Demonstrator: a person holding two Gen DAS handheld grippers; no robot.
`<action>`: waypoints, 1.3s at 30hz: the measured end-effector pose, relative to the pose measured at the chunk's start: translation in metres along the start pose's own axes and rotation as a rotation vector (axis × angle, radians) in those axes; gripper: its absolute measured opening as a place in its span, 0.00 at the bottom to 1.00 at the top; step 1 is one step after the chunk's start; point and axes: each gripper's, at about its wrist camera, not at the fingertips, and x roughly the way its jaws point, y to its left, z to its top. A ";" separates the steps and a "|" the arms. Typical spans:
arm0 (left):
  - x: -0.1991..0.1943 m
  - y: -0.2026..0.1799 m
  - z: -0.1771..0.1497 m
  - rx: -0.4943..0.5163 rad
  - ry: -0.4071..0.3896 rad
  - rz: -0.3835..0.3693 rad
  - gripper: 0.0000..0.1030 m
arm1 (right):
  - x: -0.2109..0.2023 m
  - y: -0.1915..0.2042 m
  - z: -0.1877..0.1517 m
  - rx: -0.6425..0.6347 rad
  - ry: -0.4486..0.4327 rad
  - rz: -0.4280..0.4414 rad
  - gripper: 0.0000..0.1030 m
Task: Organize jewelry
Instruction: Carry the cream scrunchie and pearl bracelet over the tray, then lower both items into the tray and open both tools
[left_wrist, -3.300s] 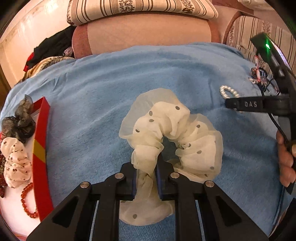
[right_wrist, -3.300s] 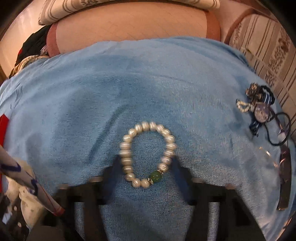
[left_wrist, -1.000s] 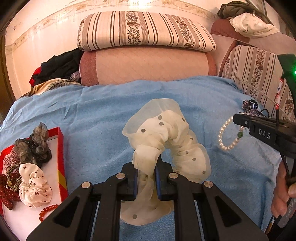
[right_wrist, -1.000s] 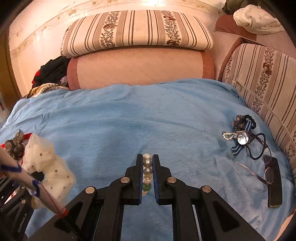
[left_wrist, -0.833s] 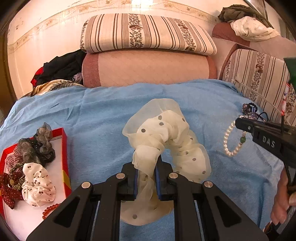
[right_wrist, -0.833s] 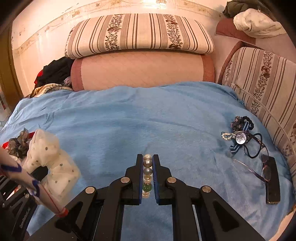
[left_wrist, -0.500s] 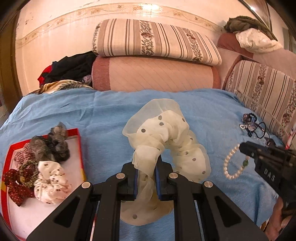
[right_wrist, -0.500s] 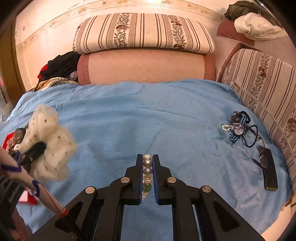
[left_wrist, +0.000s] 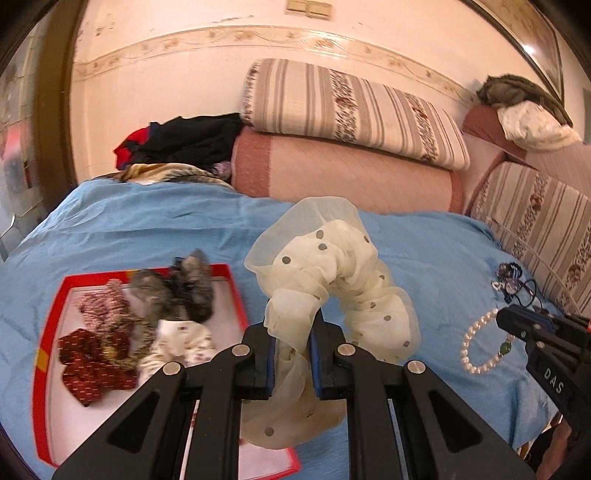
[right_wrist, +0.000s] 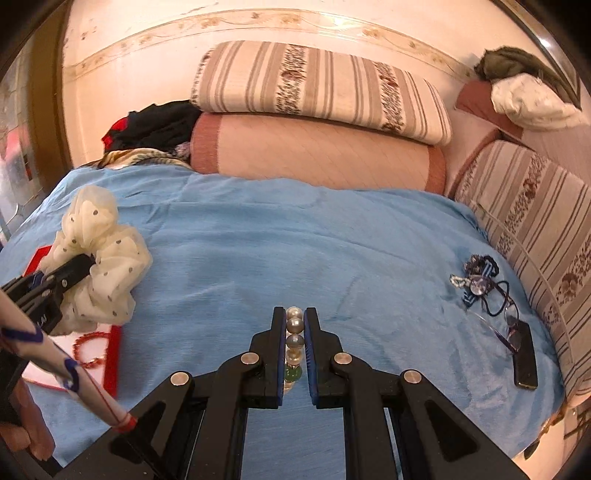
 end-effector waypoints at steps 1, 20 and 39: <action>-0.003 0.005 0.001 -0.007 -0.007 0.006 0.13 | -0.002 0.004 0.000 -0.007 -0.002 0.005 0.10; -0.074 0.126 -0.013 -0.198 -0.067 0.173 0.13 | -0.038 0.102 0.007 -0.145 -0.039 0.196 0.10; -0.049 0.177 -0.044 -0.244 0.096 0.238 0.14 | -0.017 0.208 -0.015 -0.274 0.049 0.377 0.10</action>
